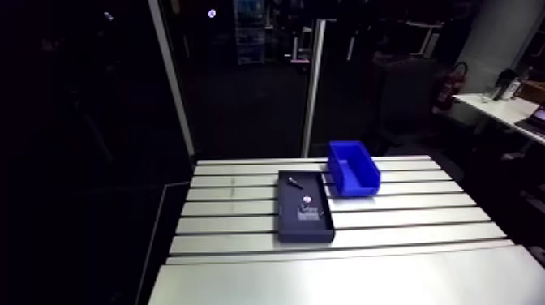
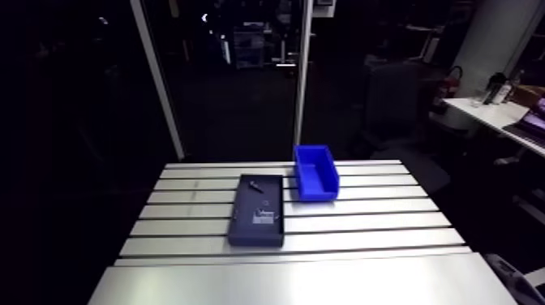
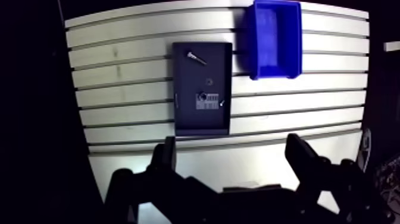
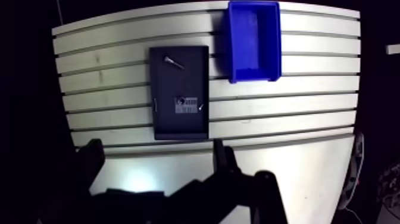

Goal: Pick up the M10 bolt from the tray and put it into the blue bin.

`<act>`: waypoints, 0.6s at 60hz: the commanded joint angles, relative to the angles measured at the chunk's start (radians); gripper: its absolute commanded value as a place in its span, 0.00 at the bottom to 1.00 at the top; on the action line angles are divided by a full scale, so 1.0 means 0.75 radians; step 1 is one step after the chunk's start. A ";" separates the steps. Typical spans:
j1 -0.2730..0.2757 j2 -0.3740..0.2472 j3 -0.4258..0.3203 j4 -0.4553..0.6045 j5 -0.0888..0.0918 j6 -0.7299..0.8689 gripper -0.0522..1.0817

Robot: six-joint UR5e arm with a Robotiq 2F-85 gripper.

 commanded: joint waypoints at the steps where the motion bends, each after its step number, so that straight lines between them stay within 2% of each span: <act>1: 0.000 -0.007 0.022 0.004 0.000 0.059 0.05; 36: 0.000 -0.005 0.023 0.004 -0.002 0.057 0.05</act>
